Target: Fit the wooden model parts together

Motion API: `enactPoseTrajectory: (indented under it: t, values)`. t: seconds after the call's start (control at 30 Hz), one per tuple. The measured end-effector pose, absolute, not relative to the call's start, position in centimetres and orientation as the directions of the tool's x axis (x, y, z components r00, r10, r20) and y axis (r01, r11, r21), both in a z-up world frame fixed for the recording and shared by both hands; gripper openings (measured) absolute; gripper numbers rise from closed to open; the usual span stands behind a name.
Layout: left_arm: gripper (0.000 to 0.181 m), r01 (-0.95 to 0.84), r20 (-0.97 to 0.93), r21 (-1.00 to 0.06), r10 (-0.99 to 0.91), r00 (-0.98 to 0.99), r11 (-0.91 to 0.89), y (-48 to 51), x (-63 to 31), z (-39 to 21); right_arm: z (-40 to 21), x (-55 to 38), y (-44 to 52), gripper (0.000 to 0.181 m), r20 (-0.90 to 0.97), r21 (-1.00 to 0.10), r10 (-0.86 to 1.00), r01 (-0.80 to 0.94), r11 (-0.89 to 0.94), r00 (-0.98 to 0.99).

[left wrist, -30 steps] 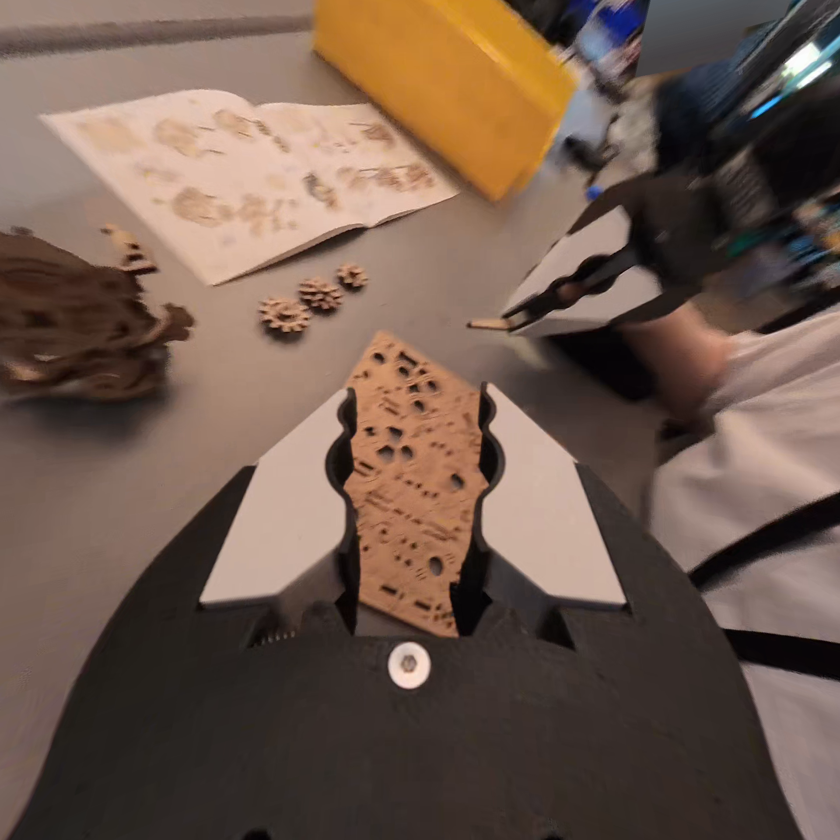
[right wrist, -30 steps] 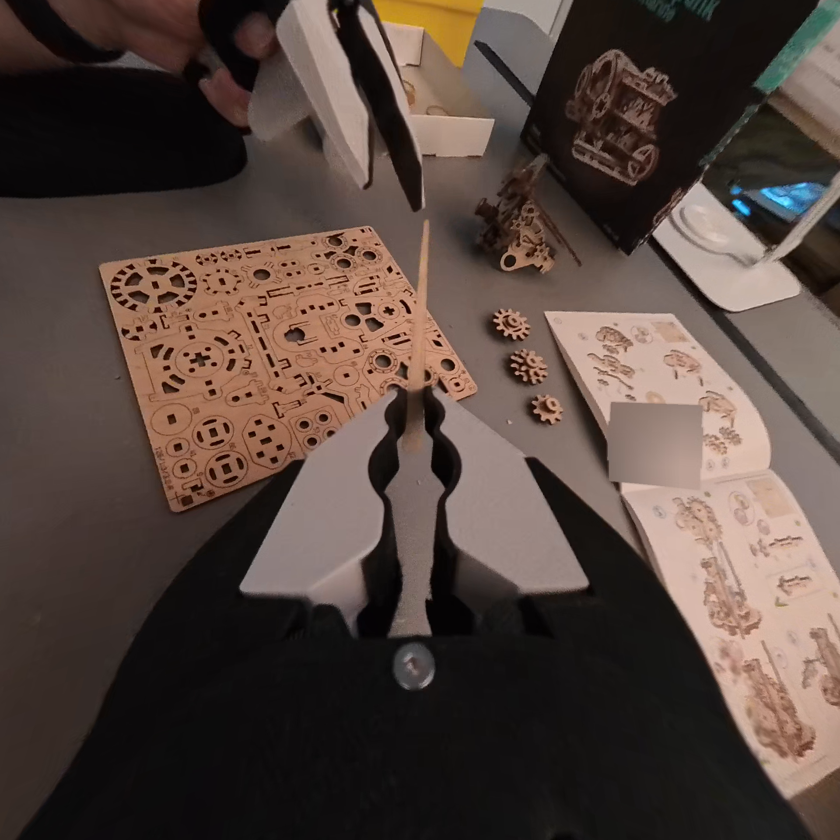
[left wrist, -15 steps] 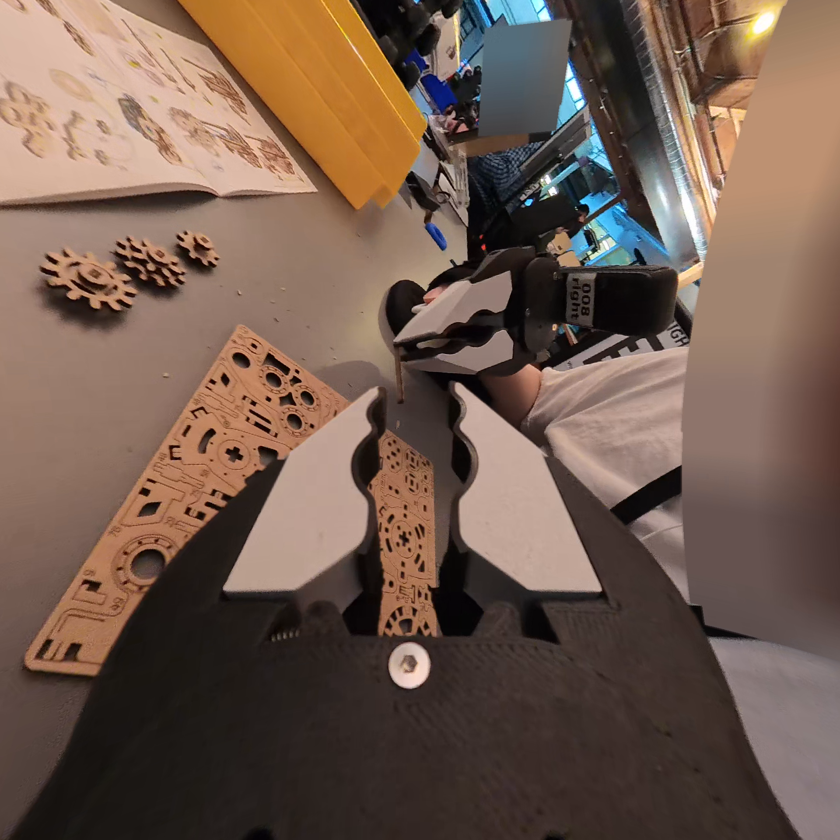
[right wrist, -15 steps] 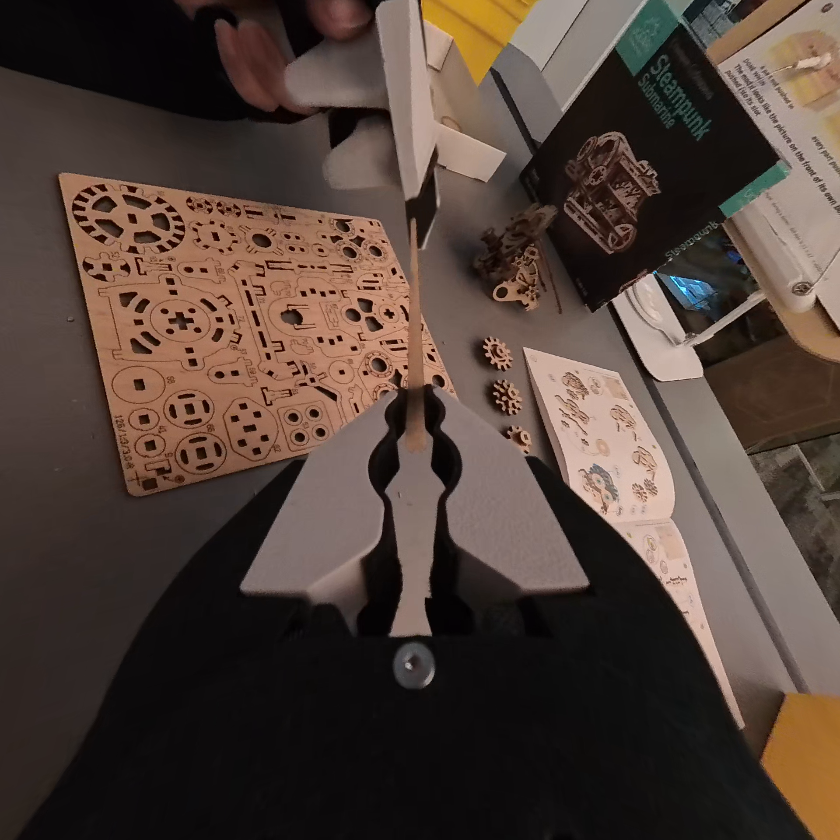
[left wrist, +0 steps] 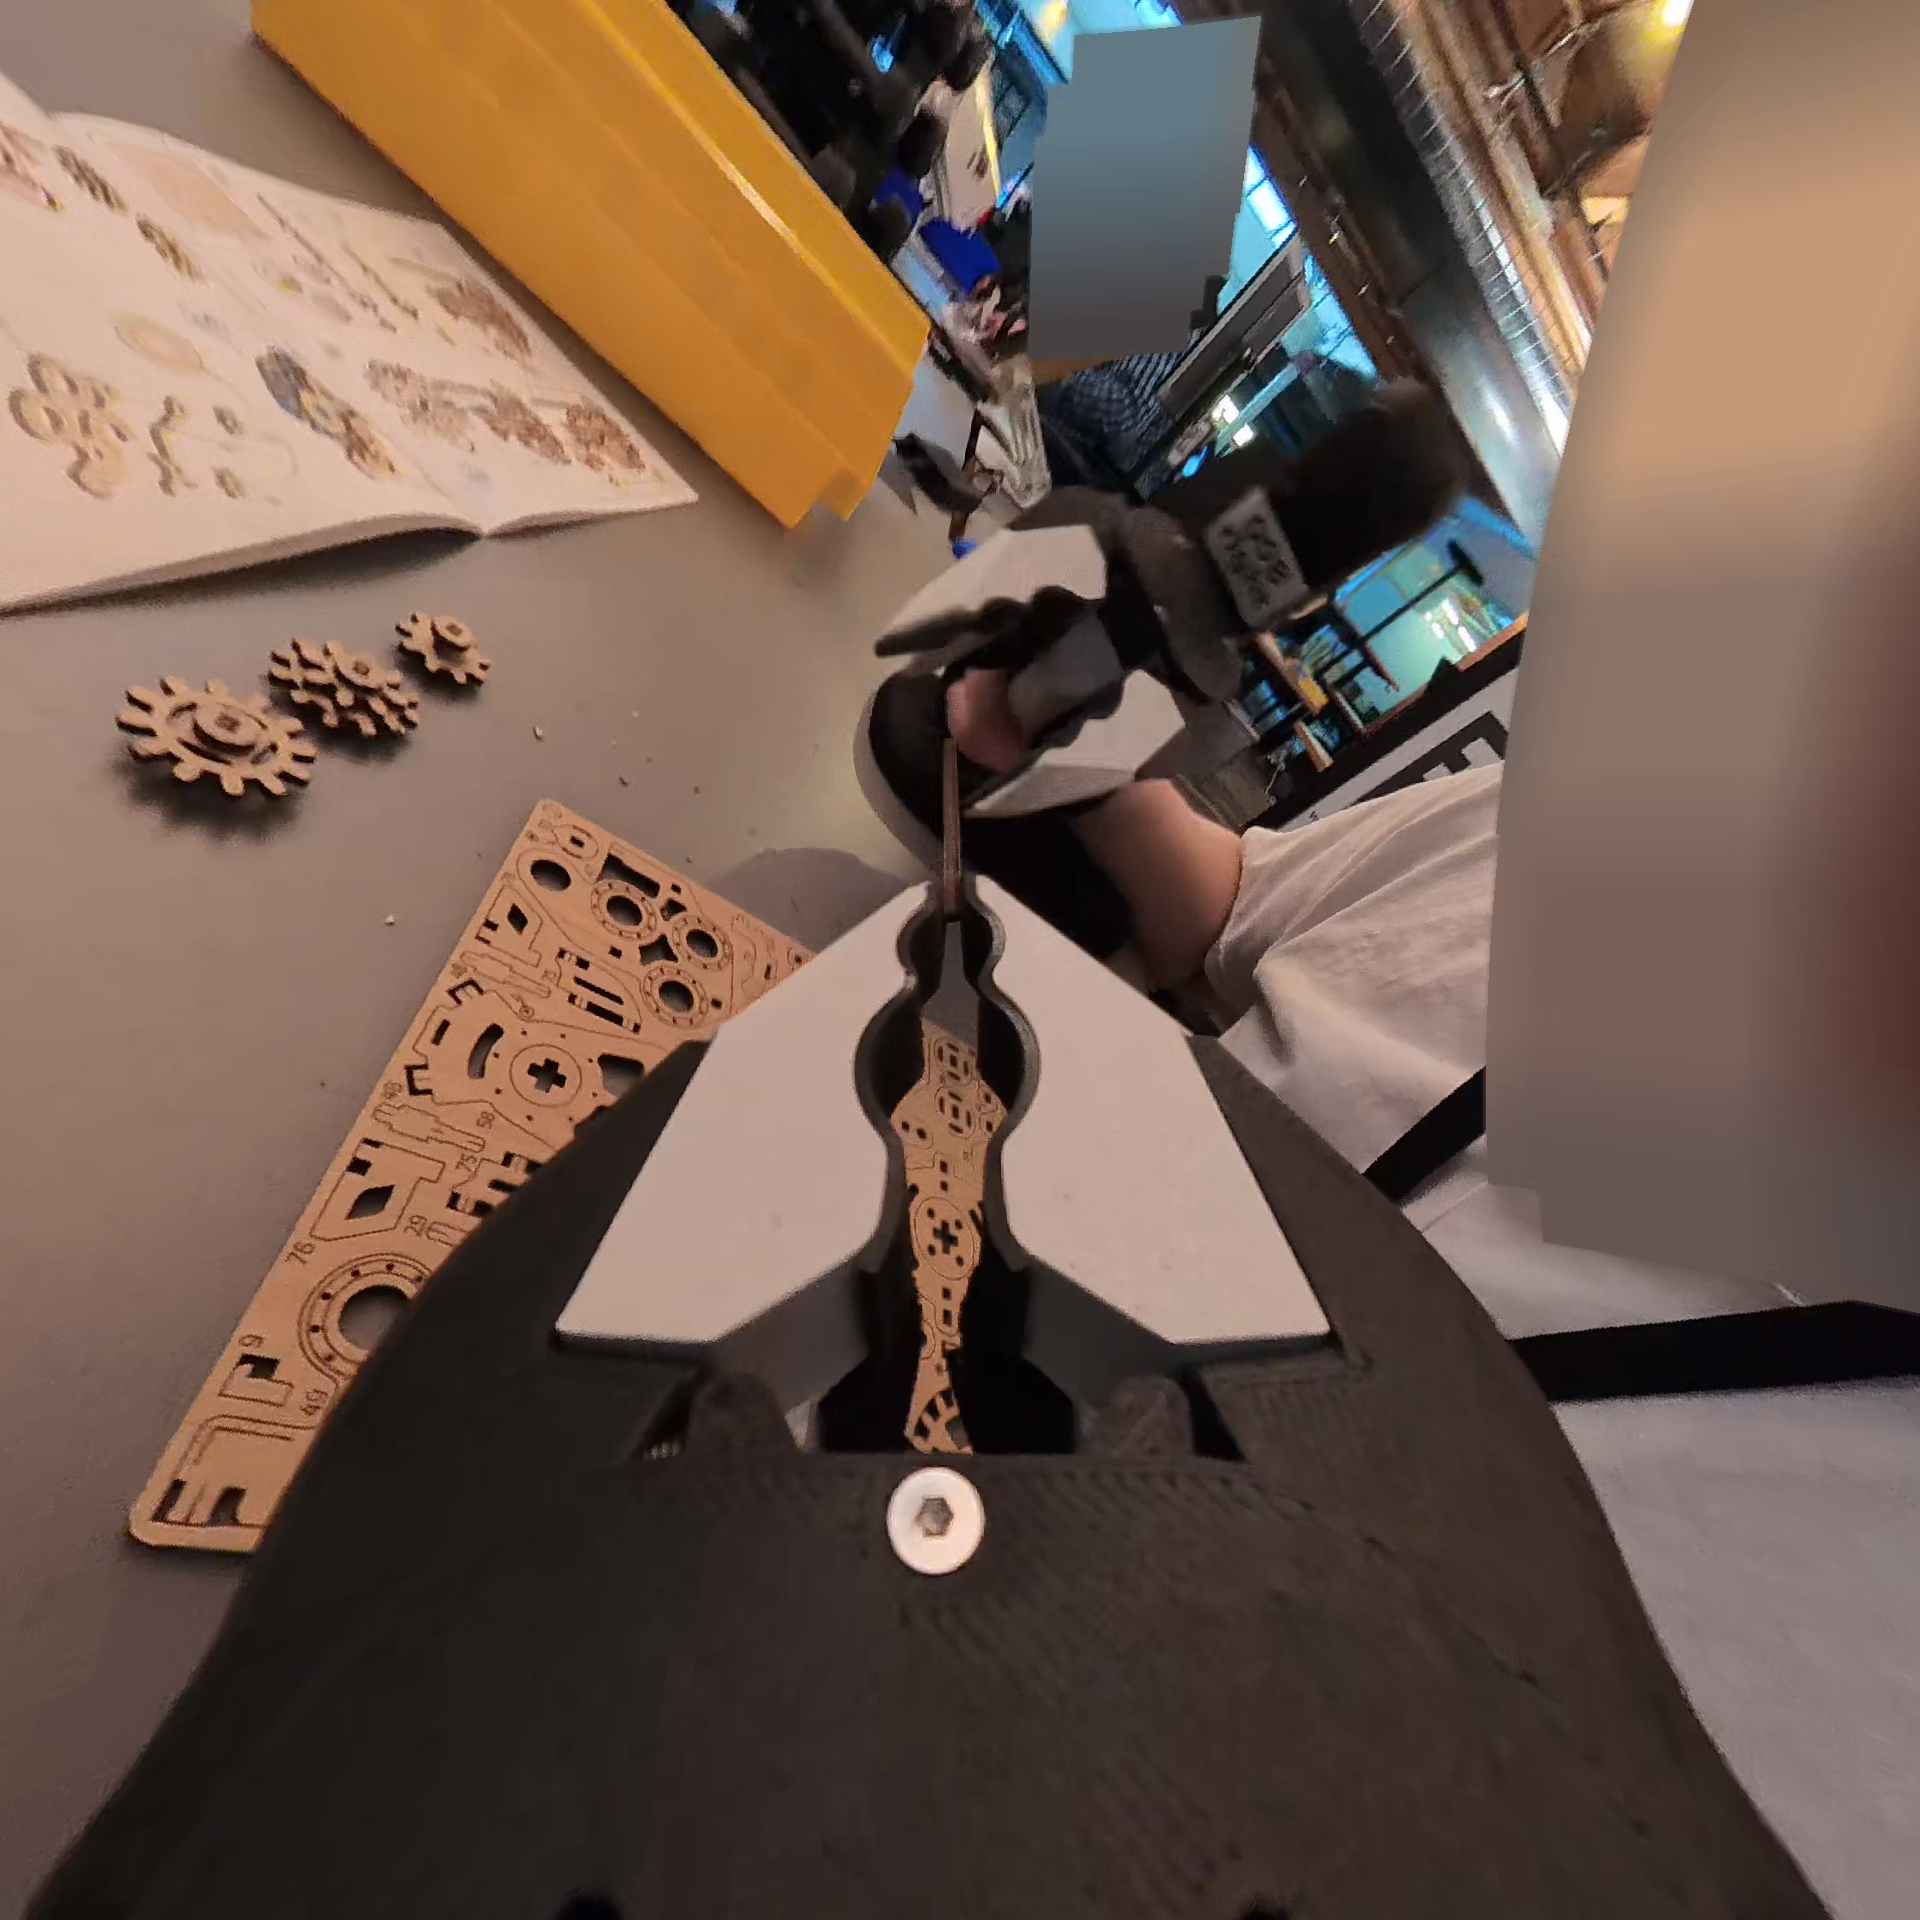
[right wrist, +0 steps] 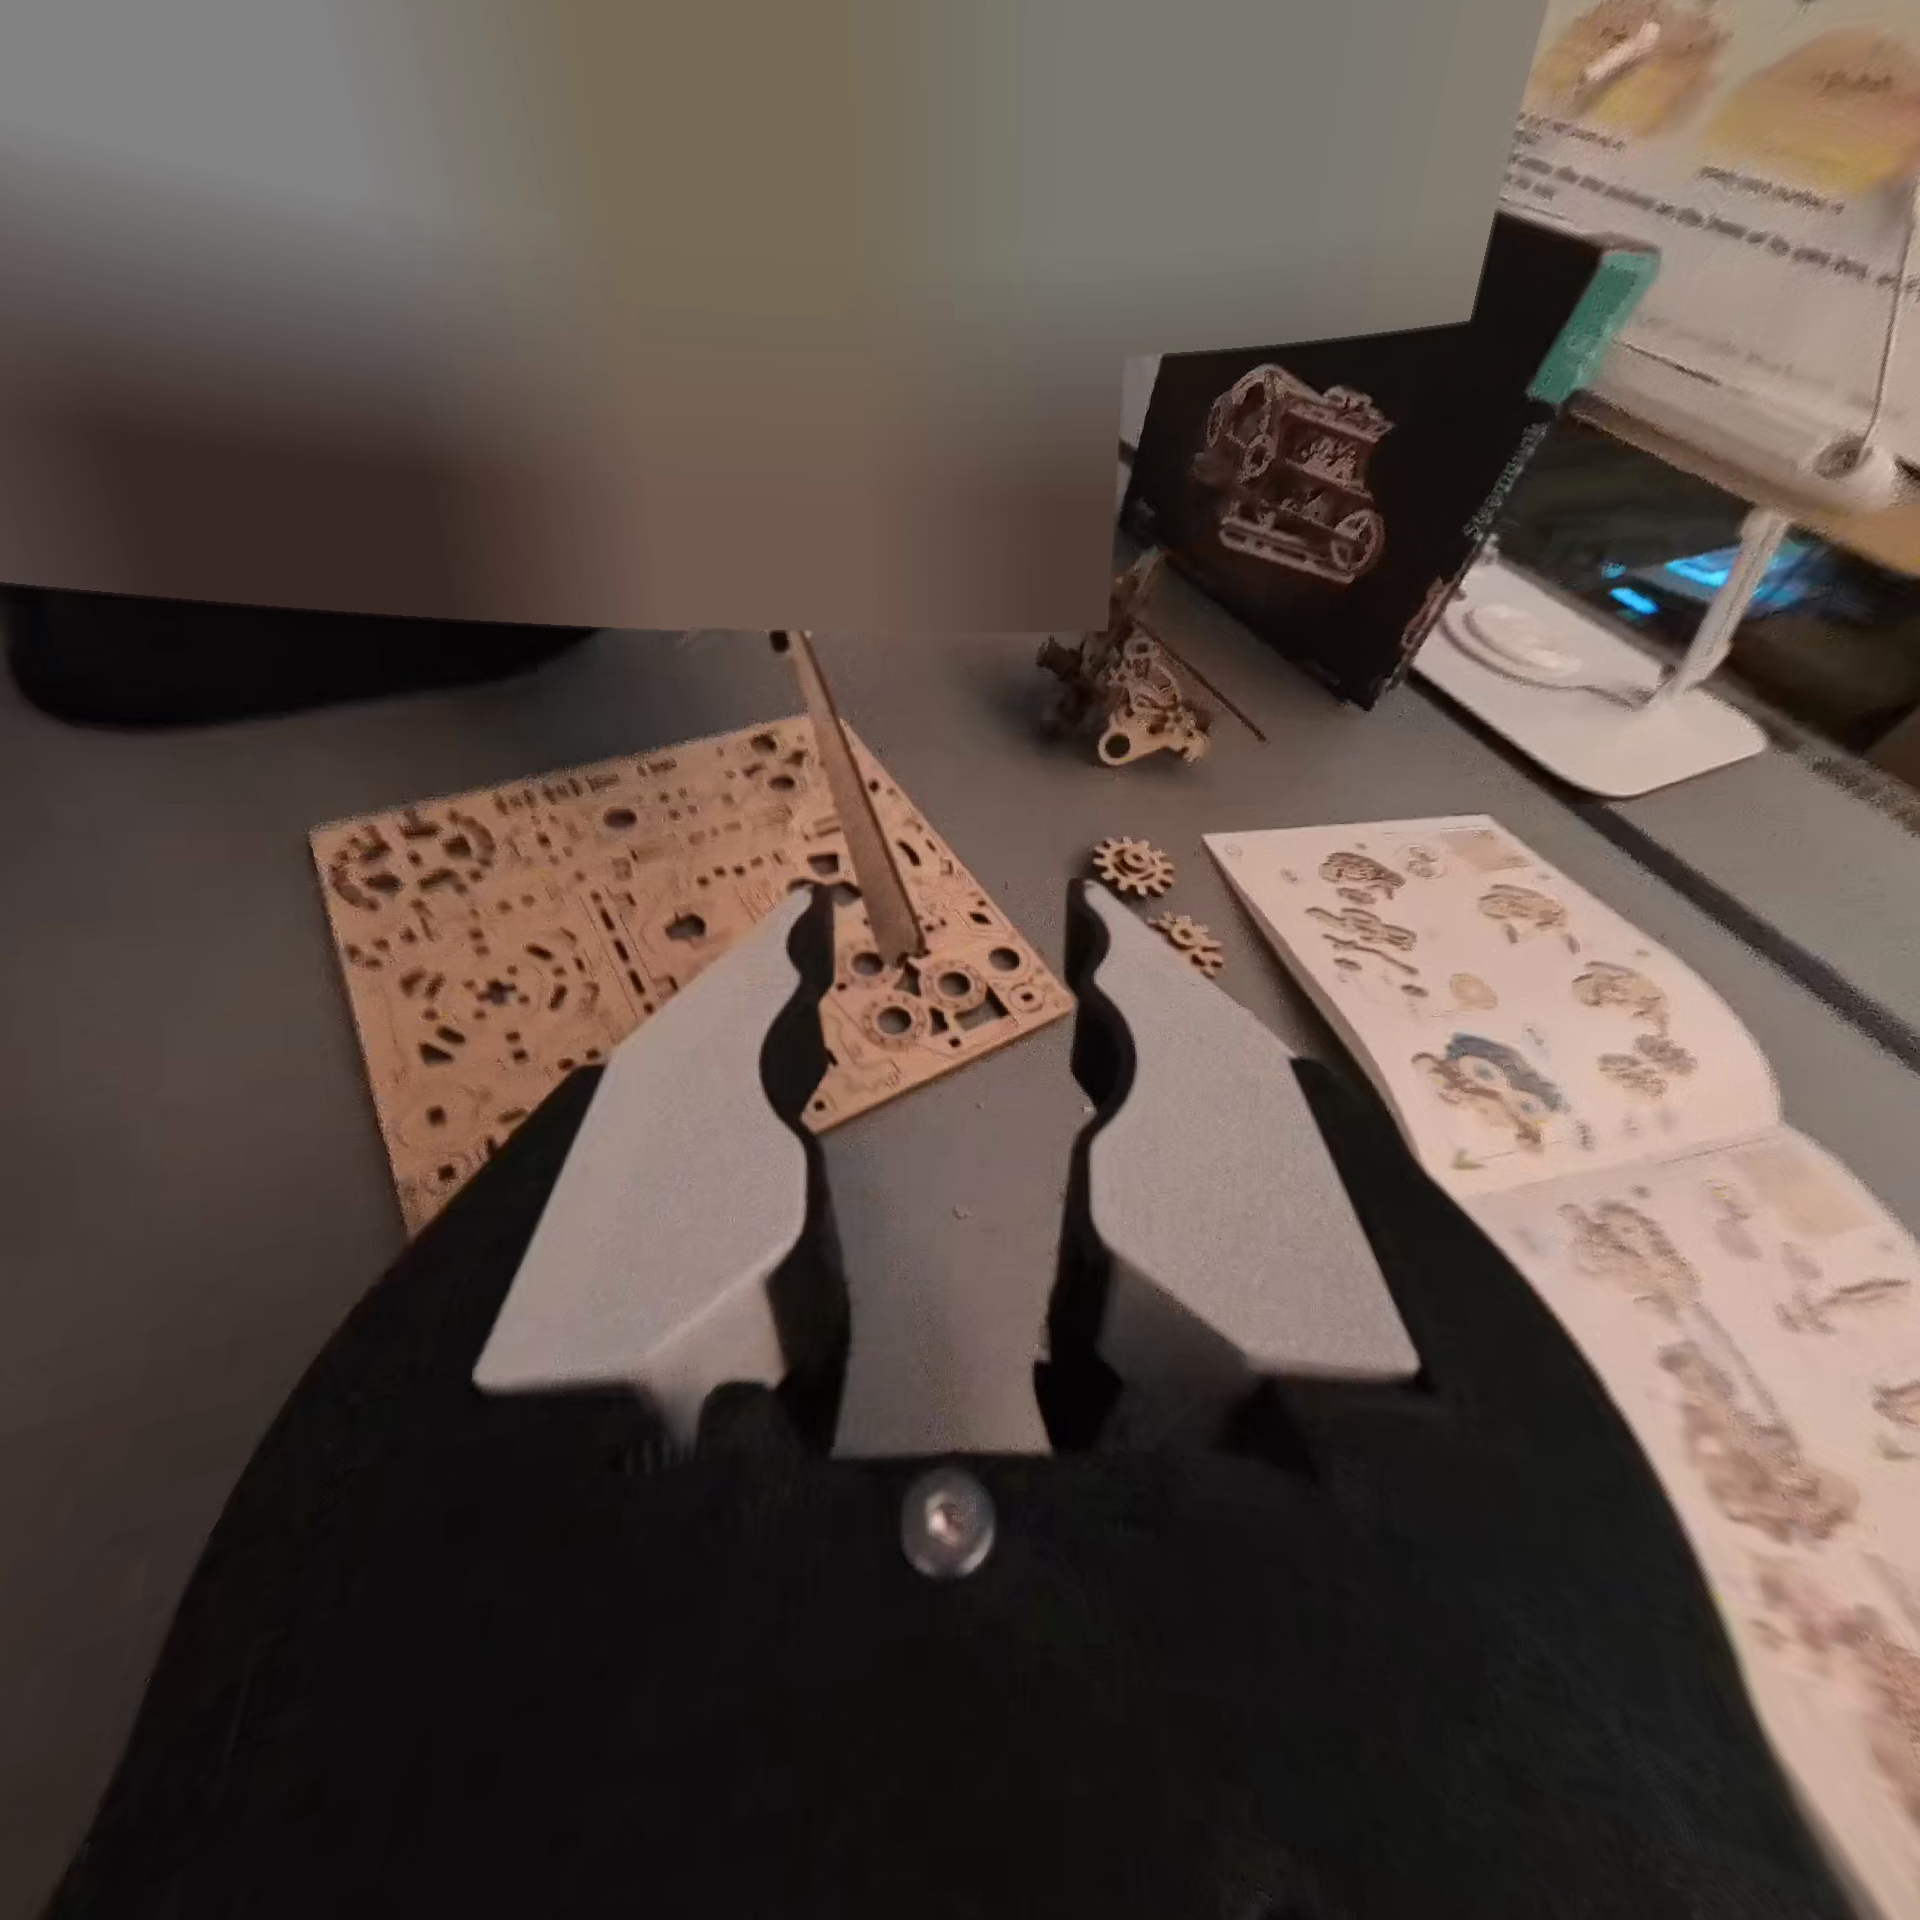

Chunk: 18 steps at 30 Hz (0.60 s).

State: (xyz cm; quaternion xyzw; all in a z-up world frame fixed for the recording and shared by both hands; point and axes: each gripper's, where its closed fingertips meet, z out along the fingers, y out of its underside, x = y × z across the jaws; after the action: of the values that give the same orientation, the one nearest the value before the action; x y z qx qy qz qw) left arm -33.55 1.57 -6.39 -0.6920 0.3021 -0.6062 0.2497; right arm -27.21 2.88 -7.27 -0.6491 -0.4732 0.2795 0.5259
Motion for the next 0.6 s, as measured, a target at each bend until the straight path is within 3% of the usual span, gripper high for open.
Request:
enactPoseTrajectory:
  t: [0.1,0.17,0.23,0.3,0.6]
  values:
    - [0.001,-0.042,0.629,-0.775,-0.777,0.033,-0.630,1.8,-34.3,-4.9,-4.2,-26.1,3.1,0.050,-0.274,-0.960,0.911,-0.036,-0.277,0.308]
    - [0.000,-0.013,0.591,-0.806,-0.806,0.031,-0.592,2.1,-34.7,-4.3,-3.0,-25.3,3.0,0.051,-0.479,-0.873,0.865,-0.181,-0.453,0.147]
    - [0.000,0.022,0.569,-0.823,-0.822,0.027,-0.568,2.2,-34.8,-3.7,-3.0,-24.9,3.2,0.039,-0.595,-0.787,0.802,-0.235,-0.570,0.051]
    - [0.000,0.021,0.565,-0.825,-0.824,0.030,-0.565,2.2,-34.5,-3.6,-3.8,-25.4,3.2,0.034,-0.641,-0.754,0.767,-0.212,-0.622,0.029]
    - [0.001,-0.006,0.521,-0.853,-0.852,0.052,-0.522,1.8,-33.4,-3.9,-4.4,-27.1,1.8,0.009,-0.598,-0.796,0.800,-0.138,-0.589,0.039]
